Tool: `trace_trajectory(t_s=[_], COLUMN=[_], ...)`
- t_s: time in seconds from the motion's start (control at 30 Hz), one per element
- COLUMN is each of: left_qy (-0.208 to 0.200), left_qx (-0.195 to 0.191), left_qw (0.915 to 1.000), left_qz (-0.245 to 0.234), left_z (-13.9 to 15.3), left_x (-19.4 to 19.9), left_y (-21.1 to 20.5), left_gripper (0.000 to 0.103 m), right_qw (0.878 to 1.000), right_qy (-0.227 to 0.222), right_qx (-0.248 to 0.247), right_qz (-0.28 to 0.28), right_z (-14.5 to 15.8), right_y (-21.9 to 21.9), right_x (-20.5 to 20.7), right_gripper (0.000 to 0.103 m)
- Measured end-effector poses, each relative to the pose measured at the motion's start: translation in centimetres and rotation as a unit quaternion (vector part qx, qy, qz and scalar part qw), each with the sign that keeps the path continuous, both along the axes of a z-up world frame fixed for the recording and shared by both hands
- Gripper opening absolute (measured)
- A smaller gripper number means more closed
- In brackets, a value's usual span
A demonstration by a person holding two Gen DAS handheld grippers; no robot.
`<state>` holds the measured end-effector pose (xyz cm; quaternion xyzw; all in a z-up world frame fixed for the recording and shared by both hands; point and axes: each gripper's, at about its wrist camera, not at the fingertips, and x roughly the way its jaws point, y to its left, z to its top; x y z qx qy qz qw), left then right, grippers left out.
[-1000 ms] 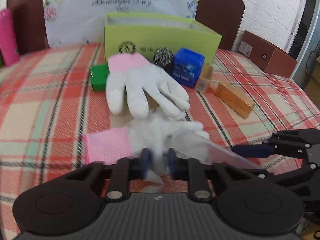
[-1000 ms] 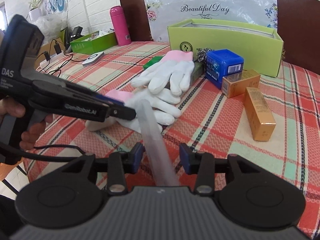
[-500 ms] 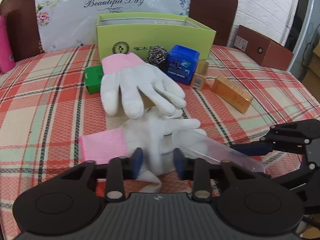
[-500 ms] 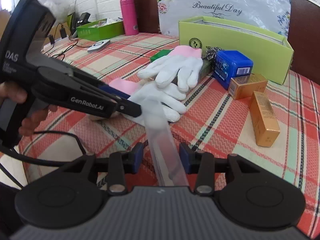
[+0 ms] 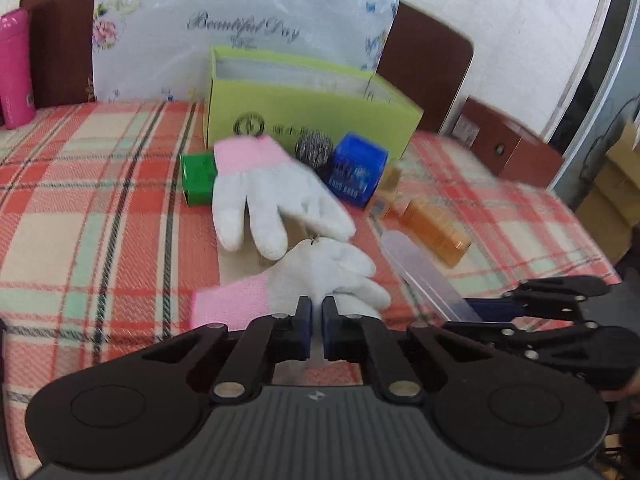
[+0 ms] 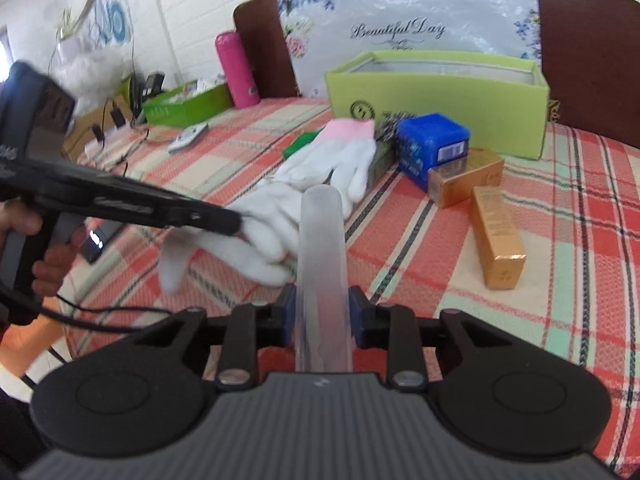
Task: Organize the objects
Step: 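Lift the tube and glove into the lime-green box and release both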
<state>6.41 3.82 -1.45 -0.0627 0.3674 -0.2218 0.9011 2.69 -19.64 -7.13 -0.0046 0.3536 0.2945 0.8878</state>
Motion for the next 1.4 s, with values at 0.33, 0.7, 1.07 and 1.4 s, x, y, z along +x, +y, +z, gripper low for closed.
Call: trace_trajectory(t_s=[0.33,0.7,1.07,1.4], left_qy=[-0.115,-0.146,-0.091,-0.087], left_qx=[-0.039,-0.078,-0.045,0.018], left_qw=[0.9925,0.9861,0.9942,0.9921], left_qz=[-0.005,0.013,0.036,0.089], left_z=[8.2,12.5,7.5,3.7], left_x=[3.5,13.8,25.2,26.8], left_y=[-0.2,-3.7,-5.5,-3.8], left_gripper=[0.005,0.005,0.005,0.08], right_qw=[0.996,0.987,0.972,0.979], right_qy=[-0.057,-0.114,-0.16,-0.123], right_qx=[0.052,0.051,-0.017,-0.07], right_qz=[-0.046,-0.105,-0.174,-0.146], right_z=[5.2,8.9,7.6,2.2], right_y=[-1.9,-2.0,-3.4,-1.1], right_x=[4.3,12.6,22.8,27.9], right_gripper=[0.027,0.027,0.027,0.062])
